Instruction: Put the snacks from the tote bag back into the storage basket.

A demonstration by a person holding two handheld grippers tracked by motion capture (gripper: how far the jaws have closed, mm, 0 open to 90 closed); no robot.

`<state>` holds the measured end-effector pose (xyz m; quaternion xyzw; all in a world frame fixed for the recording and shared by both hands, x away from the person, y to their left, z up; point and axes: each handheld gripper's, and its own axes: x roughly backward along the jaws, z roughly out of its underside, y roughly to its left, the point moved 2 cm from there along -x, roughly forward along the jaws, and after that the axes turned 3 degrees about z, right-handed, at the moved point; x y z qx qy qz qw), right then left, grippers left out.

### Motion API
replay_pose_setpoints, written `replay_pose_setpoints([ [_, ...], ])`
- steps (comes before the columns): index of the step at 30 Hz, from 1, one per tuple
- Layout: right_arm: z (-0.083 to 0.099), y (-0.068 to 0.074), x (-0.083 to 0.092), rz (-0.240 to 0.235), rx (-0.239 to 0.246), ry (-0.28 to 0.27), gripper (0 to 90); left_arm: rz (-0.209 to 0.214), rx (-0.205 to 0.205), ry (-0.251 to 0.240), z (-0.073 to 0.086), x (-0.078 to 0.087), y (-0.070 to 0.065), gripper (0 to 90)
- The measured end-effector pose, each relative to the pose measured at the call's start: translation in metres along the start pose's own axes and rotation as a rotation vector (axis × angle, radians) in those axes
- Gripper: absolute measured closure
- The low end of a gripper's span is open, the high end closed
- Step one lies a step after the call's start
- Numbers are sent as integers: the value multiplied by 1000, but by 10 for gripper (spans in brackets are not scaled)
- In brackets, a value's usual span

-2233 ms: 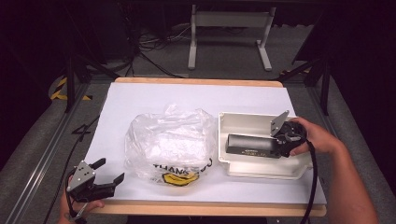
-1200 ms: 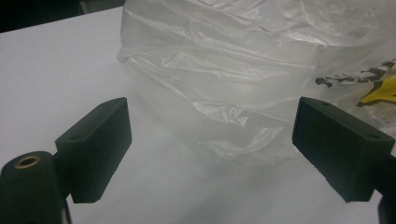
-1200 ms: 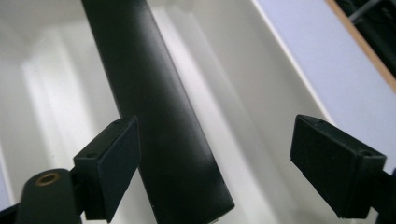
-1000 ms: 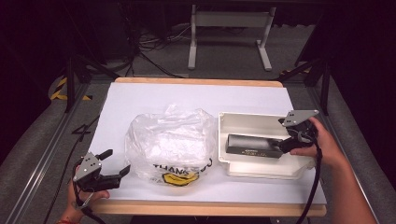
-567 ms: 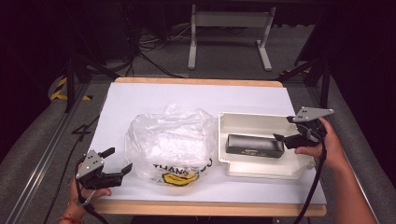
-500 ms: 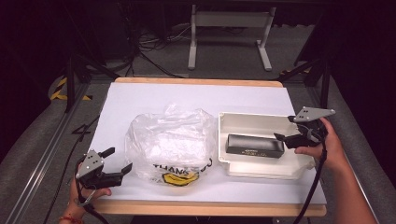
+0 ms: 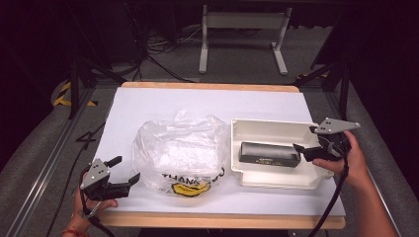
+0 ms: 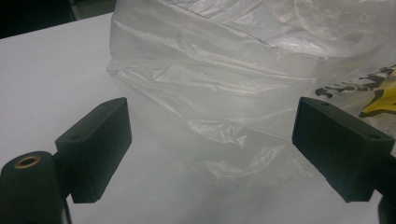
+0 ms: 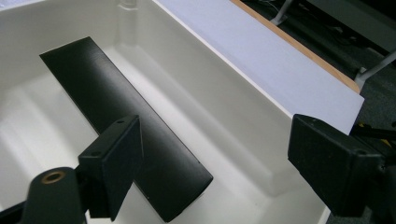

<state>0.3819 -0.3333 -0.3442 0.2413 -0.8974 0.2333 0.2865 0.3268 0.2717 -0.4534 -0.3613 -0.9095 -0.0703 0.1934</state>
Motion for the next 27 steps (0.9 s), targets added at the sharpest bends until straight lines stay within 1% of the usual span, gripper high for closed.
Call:
replay_pose_setpoints([
  [4, 4, 0, 3, 10, -4, -8, 183, 1, 1, 0, 0, 0, 0, 129],
  [5, 6, 0, 4, 20, -10, -4, 183, 1, 1, -1, 0, 0, 0, 129],
  [8, 10, 1, 7, 21, -12, -13, 183, 0, -2, 2, 0, 0, 0, 129],
  [11, 13, 3, 10, 37, -13, -17, 183, -3, -1, 3, 0, 0, 0, 129],
  [13, 16, 4, 11, 34, -19, -19, 178, -1, 0, 4, 0, 0, -1, 129],
  [14, 17, 4, 12, 42, -19, -19, 175, -1, -1, 4, 0, 0, -1, 129],
  [23, 32, 7, 18, 56, -45, -42, 153, 1, -4, 10, 1, 0, -1, 129],
  [25, 35, 9, 19, 77, -50, -45, 152, 2, 0, 11, 1, 0, -1, 129],
  [27, 37, 9, 20, 79, -54, -49, 147, 3, -2, 12, 1, -1, -1, 129],
])
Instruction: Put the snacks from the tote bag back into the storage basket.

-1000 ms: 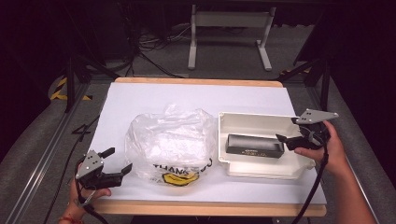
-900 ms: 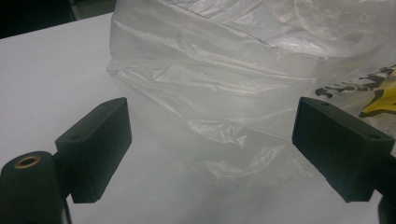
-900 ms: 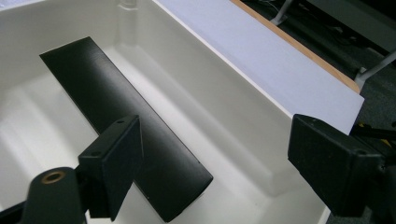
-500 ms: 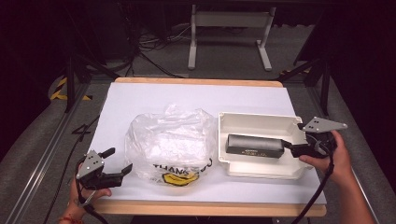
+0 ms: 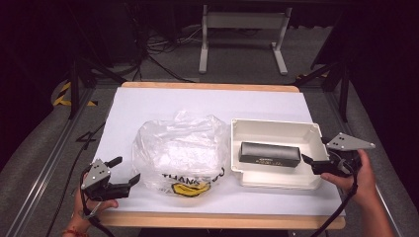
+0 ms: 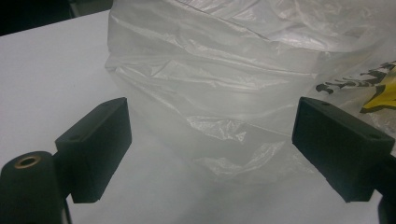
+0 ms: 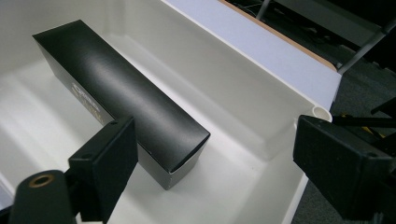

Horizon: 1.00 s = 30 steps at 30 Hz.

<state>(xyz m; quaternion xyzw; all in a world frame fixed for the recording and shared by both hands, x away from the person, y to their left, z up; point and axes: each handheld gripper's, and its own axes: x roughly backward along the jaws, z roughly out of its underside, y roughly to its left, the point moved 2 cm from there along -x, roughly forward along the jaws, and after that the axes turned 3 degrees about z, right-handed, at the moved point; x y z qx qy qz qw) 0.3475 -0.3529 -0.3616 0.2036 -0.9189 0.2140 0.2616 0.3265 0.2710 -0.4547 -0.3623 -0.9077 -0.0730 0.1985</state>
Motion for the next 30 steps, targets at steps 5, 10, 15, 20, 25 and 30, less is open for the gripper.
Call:
replay_pose_setpoints([
  [5, 8, 1, 5, -2, -15, -17, 129, -2, 1, -2, 0, 0, 0, 129],
  [10, 16, 2, 8, 10, -32, -22, 120, -3, 5, -4, 0, 1, 0, 129],
  [15, 24, 4, 9, 31, -37, -19, 113, -3, 6, -7, 0, 1, 1, 128],
  [20, 30, 7, 10, 27, -53, -28, 102, -3, 6, -10, 0, 1, 1, 127],
  [25, 37, 9, 9, 43, -59, -29, 92, -5, 7, -11, 0, 1, 2, 128],
  [30, 45, 10, 8, 63, -87, -34, 77, -6, 9, -16, 0, 2, 2, 128],
])
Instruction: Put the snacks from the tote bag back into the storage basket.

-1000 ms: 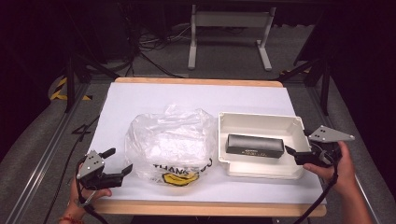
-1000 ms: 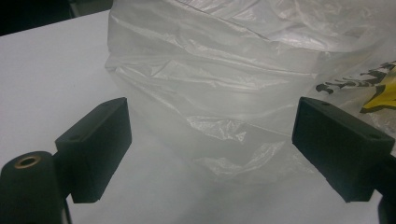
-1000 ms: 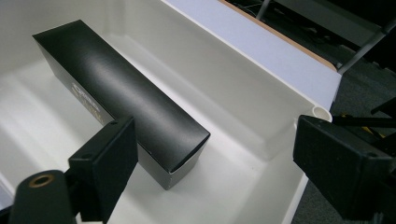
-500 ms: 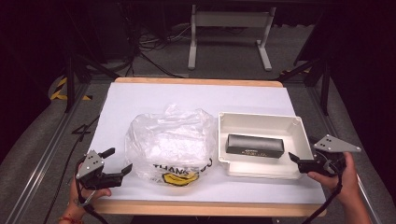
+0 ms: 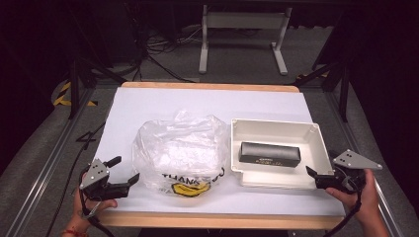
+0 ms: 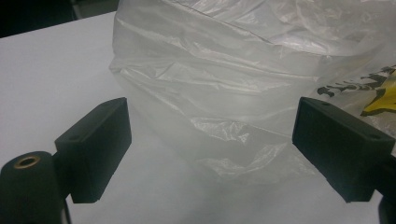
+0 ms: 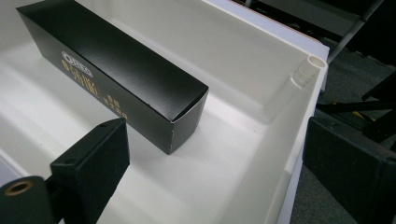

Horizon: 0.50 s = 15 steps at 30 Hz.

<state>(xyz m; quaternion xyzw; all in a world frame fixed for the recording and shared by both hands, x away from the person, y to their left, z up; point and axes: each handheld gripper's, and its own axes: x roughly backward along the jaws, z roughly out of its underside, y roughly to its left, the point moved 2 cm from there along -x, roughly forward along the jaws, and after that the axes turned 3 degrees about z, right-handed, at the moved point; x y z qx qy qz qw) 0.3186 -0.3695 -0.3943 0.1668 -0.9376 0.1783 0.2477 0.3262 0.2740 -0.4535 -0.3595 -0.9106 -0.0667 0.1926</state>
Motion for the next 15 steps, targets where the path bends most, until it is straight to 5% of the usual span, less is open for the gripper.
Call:
replay_pose_setpoints([
  [15, 26, 5, 0, 35, -61, -38, 64, -10, 4, -2, 0, 1, 1, 128],
])
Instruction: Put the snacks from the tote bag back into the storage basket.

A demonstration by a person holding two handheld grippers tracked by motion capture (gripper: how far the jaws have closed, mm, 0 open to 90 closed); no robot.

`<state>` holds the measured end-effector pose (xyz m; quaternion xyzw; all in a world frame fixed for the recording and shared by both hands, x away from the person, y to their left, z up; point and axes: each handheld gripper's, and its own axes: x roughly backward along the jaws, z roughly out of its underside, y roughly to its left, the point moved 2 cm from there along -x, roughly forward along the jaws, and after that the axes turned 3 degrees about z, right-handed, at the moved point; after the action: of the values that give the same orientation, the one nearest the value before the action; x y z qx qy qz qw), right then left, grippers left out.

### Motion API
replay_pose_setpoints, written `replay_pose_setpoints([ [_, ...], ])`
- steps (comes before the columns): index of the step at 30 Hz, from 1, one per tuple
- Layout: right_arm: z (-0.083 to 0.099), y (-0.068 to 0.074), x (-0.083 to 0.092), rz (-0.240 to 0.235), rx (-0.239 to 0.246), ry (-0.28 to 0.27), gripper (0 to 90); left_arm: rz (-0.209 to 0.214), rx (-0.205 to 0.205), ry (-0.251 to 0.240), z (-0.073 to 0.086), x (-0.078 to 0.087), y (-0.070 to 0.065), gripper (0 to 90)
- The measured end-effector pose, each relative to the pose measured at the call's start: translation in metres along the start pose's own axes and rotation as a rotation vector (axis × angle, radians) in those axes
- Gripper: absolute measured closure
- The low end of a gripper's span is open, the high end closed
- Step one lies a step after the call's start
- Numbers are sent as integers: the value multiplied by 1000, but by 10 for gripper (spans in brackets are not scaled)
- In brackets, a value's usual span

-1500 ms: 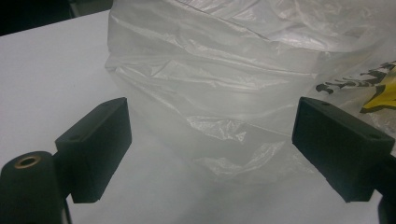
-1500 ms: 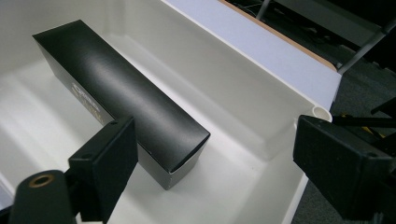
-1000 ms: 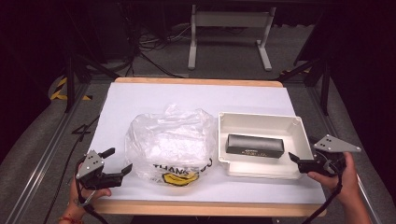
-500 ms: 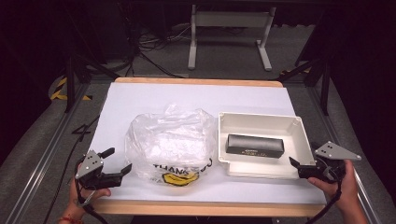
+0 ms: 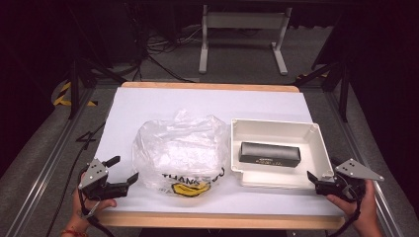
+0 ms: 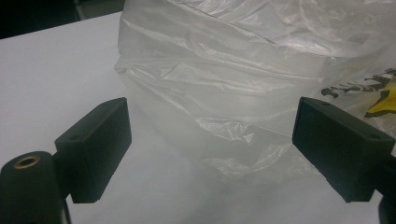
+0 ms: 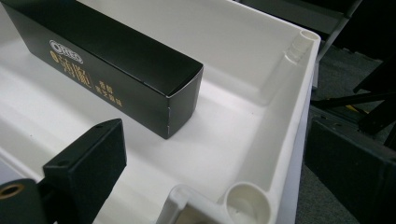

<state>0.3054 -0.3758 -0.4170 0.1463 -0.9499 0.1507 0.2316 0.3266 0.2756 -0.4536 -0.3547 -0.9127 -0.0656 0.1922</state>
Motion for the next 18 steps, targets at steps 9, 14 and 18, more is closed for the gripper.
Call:
replay_pose_setpoints([
  [9, 14, 2, 3, 7, -31, -33, 57, 0, 2, 2, 1, -1, 1, 127],
  [14, 21, 2, 6, 9, -62, -88, 57, 1, 10, -1, 1, -1, 2, 127],
  [18, 27, 6, 3, 7, -41, -96, 55, 3, 6, -4, 0, -1, 2, 127],
])
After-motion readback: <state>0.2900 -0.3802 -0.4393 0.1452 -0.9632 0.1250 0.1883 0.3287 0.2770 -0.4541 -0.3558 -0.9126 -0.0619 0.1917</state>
